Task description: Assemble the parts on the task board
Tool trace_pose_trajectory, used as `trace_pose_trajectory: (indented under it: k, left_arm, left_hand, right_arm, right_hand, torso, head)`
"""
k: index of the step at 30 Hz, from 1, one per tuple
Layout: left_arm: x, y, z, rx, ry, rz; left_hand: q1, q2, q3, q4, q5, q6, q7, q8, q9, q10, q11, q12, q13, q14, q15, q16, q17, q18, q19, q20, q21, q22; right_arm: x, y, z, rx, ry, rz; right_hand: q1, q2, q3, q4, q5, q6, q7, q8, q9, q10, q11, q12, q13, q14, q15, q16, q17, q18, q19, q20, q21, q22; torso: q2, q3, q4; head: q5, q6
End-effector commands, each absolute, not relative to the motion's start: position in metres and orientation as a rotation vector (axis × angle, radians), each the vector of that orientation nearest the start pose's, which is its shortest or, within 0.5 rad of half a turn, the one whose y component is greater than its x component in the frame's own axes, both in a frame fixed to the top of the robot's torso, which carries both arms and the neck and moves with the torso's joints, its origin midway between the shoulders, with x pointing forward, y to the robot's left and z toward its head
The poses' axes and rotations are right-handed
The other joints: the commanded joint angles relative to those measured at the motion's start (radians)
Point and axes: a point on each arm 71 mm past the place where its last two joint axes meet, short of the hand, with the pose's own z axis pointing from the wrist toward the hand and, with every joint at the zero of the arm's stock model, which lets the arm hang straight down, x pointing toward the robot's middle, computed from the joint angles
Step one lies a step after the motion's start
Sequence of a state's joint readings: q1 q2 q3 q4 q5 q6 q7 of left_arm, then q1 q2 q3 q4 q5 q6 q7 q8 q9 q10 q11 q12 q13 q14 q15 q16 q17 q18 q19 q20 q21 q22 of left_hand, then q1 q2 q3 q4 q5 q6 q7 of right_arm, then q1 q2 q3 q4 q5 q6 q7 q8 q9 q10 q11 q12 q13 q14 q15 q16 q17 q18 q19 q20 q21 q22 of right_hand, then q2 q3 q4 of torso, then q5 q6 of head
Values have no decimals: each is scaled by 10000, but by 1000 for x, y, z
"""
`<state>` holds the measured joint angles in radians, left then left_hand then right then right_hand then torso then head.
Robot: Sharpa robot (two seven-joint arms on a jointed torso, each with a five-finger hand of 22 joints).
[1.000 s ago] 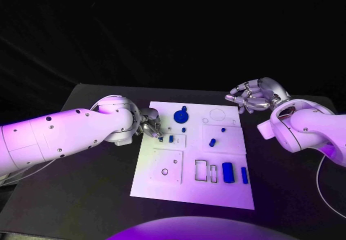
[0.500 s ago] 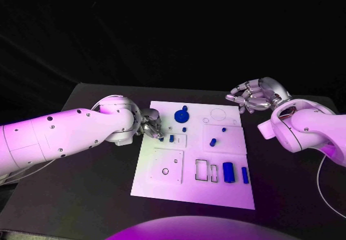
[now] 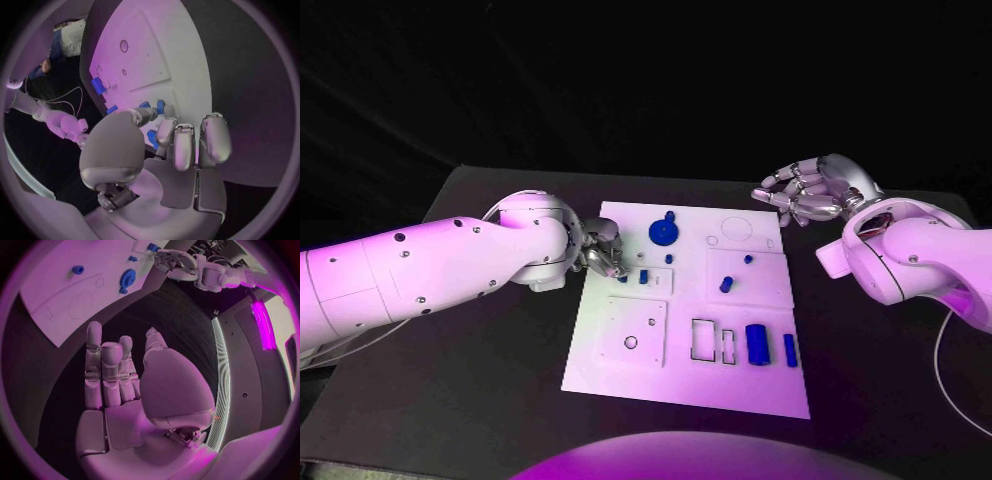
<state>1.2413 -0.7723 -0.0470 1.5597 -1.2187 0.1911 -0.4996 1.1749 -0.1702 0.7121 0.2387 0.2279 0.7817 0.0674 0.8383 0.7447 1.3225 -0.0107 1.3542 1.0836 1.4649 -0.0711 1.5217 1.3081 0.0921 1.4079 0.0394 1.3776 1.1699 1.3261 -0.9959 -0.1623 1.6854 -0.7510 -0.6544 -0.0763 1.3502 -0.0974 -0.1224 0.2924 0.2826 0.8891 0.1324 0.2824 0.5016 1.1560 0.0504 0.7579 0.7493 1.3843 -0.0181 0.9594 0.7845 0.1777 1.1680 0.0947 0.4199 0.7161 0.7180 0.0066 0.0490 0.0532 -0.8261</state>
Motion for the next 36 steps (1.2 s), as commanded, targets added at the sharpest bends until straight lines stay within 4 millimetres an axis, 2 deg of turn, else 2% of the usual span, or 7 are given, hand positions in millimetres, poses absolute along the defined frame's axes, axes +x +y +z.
trace_pose_trajectory:
  k: [1, 12, 32, 34, 36]
  left_arm:
    - [471, 168, -207, 1013, 22995, -4191]
    - [472, 166, -209, 902, 23098, -4287]
    - [473, 165, -213, 613, 23368, -4517]
    - [473, 165, -213, 590, 23367, -4521]
    - [473, 165, -213, 569, 23364, -4529]
  left_hand:
    - [105, 34, 1797, -1722, 30, 38, -25, 47, 7, 74, -5, -33, -9, 716, 19, 51, 1121, -131, 59, -8, 39, 9]
    - [83, 21, 1828, -1723, 29, 48, -25, 51, 8, 84, -4, -35, -9, 716, 19, 51, 1121, -131, 58, -9, 39, 7]
    - [-717, -289, 1605, -1313, -55, 228, -179, 48, -8, 159, -110, -95, -129, 719, -60, 52, 1124, -133, 61, -55, 42, 34]
    - [-764, -309, 1570, -1282, -56, 278, -200, 62, -6, 293, -125, 38, 165, 717, -72, 50, 1118, -135, 65, -63, 46, 44]
    - [-805, -327, 1543, -1253, -56, 313, -215, 70, -7, 295, -138, 44, 179, 718, -83, 51, 1124, -131, 58, -72, 36, 26]
  right_arm:
    - [465, -250, -156, 6052, 15412, 8333]
    - [465, -250, -156, 6047, 15404, 8348]
    - [465, -251, -155, 6070, 15383, 8356]
    - [465, -251, -155, 6073, 15380, 8359]
    - [465, -251, -155, 6075, 15377, 8361]
  right_hand:
    - [-40, 40, -51, -2, -13, -81, -20, 42, -11, -17, -23, 32, -11, 66, -21, -29, 17, 47, 64, -20, -59, -10]
    - [-40, 40, -51, -2, -13, -81, -20, 42, -11, -17, -23, 32, -11, 66, -21, -29, 17, 47, 64, -20, -59, -10]
    - [-86, 50, -82, 10, -20, -99, -17, 77, -20, -30, -20, 63, -56, 77, -19, -88, 42, 46, 94, -20, -110, -47]
    - [-86, 50, -82, 10, -20, -99, -17, 77, -20, -30, -20, 63, -56, 77, -19, -88, 42, 46, 94, -20, -110, -47]
    - [-113, 53, -92, 14, -21, -102, -16, 80, -21, -31, -18, 67, -61, 80, -18, -88, 54, 46, 97, -19, -116, -51]
  torso:
    - [2, -2, 1]
    - [15, -8, -2]
    - [-4, 6, -2]
    - [-3, 6, 0]
    - [-3, 6, -1]
  head:
    - [-2, -1]
    - [-30, -30]
    - [-60, -106]
    - [-60, -107]
    - [-60, -106]
